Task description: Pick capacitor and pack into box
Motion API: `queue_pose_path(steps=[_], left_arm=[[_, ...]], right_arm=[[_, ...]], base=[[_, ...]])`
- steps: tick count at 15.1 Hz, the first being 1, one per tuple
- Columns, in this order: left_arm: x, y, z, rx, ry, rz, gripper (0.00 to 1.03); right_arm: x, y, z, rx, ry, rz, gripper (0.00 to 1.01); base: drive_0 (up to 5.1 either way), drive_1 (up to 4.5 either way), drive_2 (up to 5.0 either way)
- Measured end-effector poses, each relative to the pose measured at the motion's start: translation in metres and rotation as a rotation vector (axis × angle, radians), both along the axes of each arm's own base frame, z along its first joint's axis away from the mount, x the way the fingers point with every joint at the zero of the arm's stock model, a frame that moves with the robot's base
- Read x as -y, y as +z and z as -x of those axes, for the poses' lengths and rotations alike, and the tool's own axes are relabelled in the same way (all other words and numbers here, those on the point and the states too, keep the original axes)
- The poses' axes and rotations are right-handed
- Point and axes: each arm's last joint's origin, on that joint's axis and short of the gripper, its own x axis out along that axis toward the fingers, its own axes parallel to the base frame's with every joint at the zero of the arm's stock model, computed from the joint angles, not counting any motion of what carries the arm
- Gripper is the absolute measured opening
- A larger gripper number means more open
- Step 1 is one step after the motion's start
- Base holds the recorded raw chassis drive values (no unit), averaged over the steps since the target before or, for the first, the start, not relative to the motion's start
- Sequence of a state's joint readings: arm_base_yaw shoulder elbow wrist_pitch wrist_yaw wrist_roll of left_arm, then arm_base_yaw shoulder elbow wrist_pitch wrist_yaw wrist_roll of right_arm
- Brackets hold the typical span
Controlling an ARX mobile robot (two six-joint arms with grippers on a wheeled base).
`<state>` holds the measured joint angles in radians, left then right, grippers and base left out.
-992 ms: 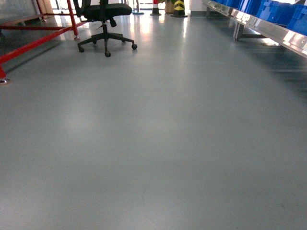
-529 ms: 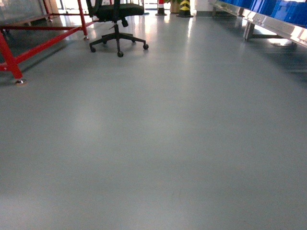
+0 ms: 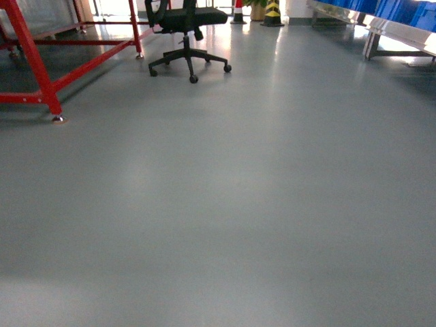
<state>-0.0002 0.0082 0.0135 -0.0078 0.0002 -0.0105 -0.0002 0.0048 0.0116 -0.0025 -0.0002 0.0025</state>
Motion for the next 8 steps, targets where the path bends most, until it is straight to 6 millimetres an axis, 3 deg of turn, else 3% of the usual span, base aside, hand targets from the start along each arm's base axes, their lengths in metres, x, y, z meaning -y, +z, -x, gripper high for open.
queue_pose_path(steps=[8], left_arm=[[0.0,0.0003,0.0,0.003,0.001,0.0,0.44]], right_arm=[[0.0,-0.0002,0.0,-0.002,0.0,0.0,0.98]], base=[[-5.0,2.46,2.5]])
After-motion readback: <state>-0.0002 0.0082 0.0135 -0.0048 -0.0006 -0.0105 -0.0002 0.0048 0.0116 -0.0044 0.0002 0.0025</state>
